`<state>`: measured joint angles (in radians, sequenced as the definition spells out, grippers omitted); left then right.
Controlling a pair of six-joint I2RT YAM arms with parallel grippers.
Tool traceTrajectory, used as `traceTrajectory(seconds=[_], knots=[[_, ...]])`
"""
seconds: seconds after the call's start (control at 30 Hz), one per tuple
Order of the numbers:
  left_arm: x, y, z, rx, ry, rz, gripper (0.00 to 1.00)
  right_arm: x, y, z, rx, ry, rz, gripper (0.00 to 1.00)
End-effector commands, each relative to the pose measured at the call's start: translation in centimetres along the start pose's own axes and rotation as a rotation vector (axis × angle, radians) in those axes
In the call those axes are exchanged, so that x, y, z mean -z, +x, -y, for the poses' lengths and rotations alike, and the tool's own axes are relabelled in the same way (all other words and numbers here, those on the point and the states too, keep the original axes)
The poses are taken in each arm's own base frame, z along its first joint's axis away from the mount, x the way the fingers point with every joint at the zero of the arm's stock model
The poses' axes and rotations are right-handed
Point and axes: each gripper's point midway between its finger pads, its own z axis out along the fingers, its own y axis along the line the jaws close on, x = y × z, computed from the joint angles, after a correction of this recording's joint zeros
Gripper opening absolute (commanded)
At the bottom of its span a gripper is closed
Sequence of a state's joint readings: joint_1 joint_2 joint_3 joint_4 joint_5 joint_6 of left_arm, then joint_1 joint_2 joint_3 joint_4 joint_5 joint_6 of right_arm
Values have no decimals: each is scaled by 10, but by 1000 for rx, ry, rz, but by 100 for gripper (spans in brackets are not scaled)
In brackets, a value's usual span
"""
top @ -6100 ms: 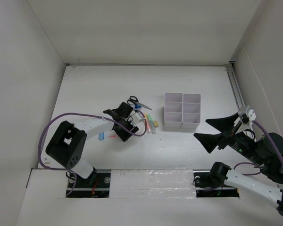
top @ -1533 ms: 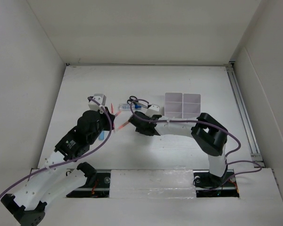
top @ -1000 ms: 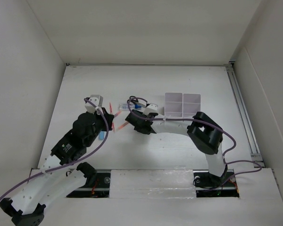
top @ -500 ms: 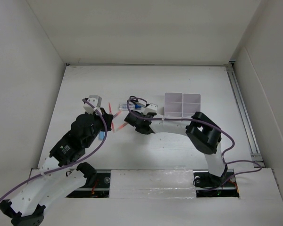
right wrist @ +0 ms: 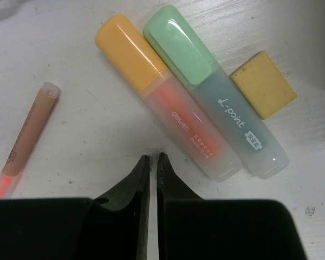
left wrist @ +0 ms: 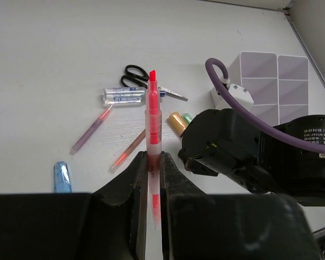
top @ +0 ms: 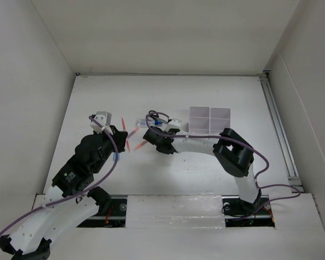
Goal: Sort the stationery into containers
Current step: Grab a piece of stationery with the right arm, then cap the pen
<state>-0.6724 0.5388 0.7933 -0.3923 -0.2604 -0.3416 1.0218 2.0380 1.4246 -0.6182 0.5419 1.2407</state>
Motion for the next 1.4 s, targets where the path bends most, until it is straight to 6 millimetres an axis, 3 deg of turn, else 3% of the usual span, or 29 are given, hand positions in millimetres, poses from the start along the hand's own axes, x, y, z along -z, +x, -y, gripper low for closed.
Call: traceTrajectory(seconds=[0.0, 0.07, 0.17, 0.2, 0.3, 0.33, 0.4, 0.47, 0.5, 0.57, 0.67, 0.7, 0.73, 0.87, 0.9, 0.93, 0.97, 1.1, 1.17, 1.2, 1.37], knots=[[0, -7, 3, 1, 15, 34, 0, -22, 44, 47, 98, 144, -134, 0], [0, -7, 3, 1, 15, 34, 0, -15, 40, 47, 81, 115, -125, 0], [-2, -5, 4, -2, 20, 22, 0, 4, 15, 29, 69, -2, -75, 0], [-2, -4, 6, -3, 31, 17, 0, 20, -2, 18, 75, -62, -39, 0], [0, -3, 16, -6, 91, 18, 0, 37, -27, 5, 79, -156, 21, 0], [3, -4, 18, -14, 109, 22, 0, 51, -45, -2, 100, -209, 57, 0], [3, -2, 28, -22, 165, 17, 0, 58, -65, -5, 97, -270, 103, 0], [2, 2, 37, -35, 218, -8, 0, 86, -95, -23, 123, -421, 187, 0], [1, 6, 41, -48, 237, -27, 0, 87, -108, -20, 130, -446, 213, 0], [-1, 9, 51, -63, 290, -56, 0, 108, -138, -20, 158, -515, 289, 0], [2, 23, 82, -108, 467, -135, 0, 136, -184, -22, 210, -622, 409, 0], [10, 23, 102, -109, 595, -149, 0, 144, -191, -25, 229, -660, 426, 0], [15, 26, 110, -119, 656, -152, 0, 152, -207, -23, 232, -672, 467, 0], [35, 18, 126, -142, 791, -112, 0, 187, -250, -15, 270, -744, 584, 0], [37, 20, 128, -144, 809, -106, 0, 187, -254, -14, 274, -768, 581, 0], [42, 17, 134, -149, 854, -96, 0, 206, -256, -23, 297, -874, 583, 0], [45, 18, 136, -151, 875, -102, 0, 207, -263, -21, 300, -900, 590, 0], [51, 18, 145, -140, 940, -117, 0, 252, -252, -29, 301, -1132, 617, 0], [53, 14, 148, -135, 958, -102, 0, 284, -254, -29, 300, -1246, 698, 0], [53, 19, 148, -125, 963, -119, 0, 283, -247, -26, 284, -1269, 693, 0], [47, 17, 146, -111, 933, -104, 0, 318, -246, -25, 278, -1417, 743, 0]])
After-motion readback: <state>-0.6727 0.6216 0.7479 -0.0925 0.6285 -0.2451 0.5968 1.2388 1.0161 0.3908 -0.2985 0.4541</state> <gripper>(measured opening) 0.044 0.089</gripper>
